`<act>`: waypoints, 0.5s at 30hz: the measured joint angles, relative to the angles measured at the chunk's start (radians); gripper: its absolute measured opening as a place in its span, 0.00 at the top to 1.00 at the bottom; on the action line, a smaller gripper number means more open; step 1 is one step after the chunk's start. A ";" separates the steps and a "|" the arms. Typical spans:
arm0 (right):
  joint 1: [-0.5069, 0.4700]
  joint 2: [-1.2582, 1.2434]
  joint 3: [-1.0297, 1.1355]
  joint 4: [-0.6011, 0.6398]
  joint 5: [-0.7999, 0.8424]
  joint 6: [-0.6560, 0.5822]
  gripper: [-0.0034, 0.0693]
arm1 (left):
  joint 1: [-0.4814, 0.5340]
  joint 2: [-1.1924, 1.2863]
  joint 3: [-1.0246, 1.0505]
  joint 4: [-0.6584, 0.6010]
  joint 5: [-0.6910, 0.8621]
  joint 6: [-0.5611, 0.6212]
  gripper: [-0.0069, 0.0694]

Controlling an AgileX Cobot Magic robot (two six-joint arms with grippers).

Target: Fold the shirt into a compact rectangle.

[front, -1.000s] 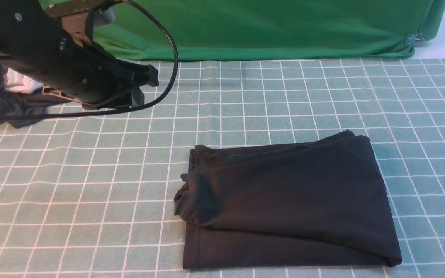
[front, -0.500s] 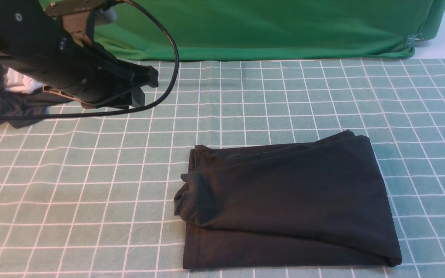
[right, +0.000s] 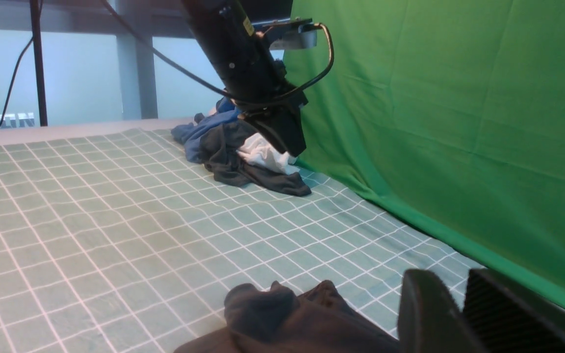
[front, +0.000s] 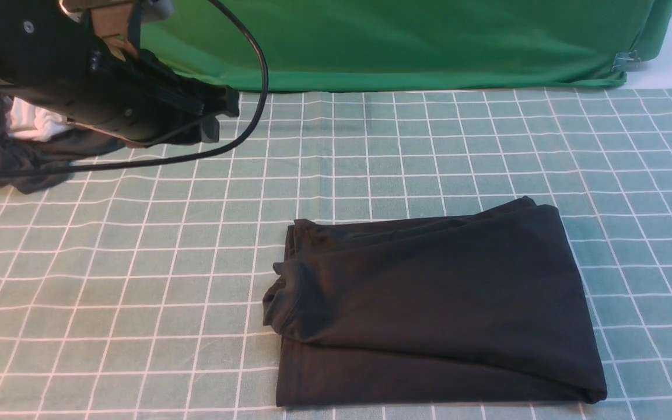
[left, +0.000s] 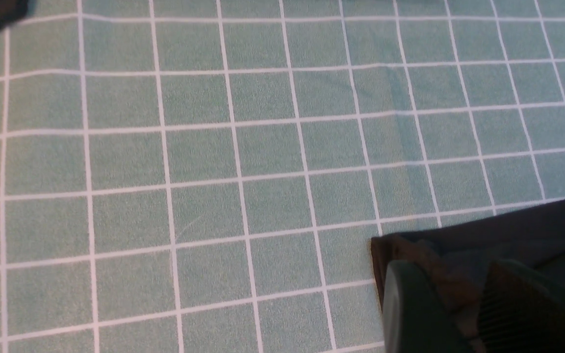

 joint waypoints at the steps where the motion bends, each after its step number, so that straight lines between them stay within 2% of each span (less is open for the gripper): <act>1: 0.000 -0.001 0.000 0.000 0.000 0.001 0.78 | 0.000 0.000 0.000 0.000 -0.012 -0.009 0.67; 5: -0.005 -0.004 0.000 0.001 0.000 0.004 0.77 | 0.000 0.000 0.000 -0.002 -0.038 -0.023 0.67; 8: -0.071 -0.019 0.018 0.002 -0.024 0.007 0.76 | 0.000 0.000 0.000 -0.013 -0.049 -0.029 0.67; 15: -0.379 -0.146 0.216 0.002 -0.135 0.009 0.74 | 0.000 0.000 0.000 -0.013 -0.049 -0.029 0.66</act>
